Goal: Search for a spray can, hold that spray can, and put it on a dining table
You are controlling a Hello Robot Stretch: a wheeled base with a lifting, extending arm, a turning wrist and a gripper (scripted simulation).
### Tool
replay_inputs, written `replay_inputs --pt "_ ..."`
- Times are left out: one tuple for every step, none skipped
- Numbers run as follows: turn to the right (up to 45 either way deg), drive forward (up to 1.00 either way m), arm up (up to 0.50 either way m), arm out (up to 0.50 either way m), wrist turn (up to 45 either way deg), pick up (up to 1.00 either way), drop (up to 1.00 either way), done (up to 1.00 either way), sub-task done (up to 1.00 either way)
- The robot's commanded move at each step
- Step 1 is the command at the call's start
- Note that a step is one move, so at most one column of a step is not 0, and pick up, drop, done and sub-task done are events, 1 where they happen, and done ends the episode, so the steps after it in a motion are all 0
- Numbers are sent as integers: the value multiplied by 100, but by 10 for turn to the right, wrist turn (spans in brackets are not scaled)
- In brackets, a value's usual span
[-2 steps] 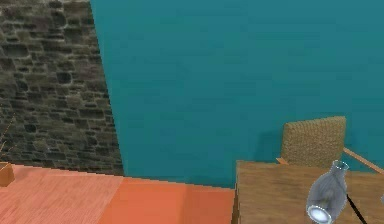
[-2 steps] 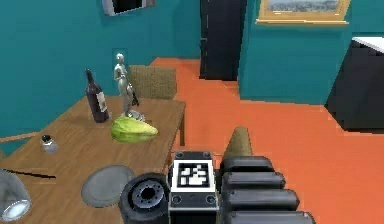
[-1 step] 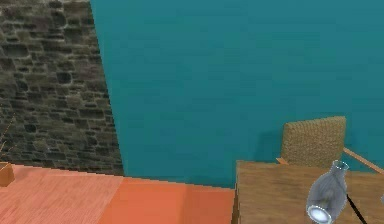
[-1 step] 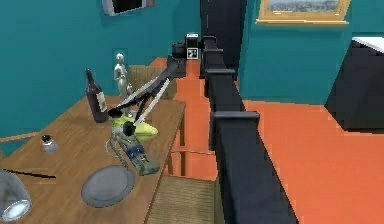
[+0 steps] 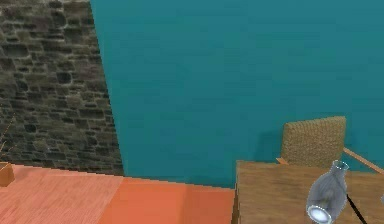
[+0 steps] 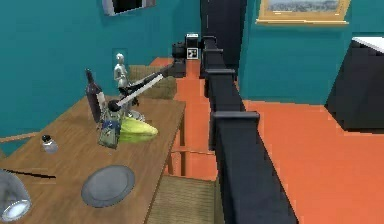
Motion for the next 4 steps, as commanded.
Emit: replay_inputs --pt "0 0 -4 0 0 0 0 0 0" --pt "0 0 -32 0 0 0 0 0 0" --pt "0 0 0 0 0 0 100 0 0" --pt "0 0 4 0 0 0 0 0 0"
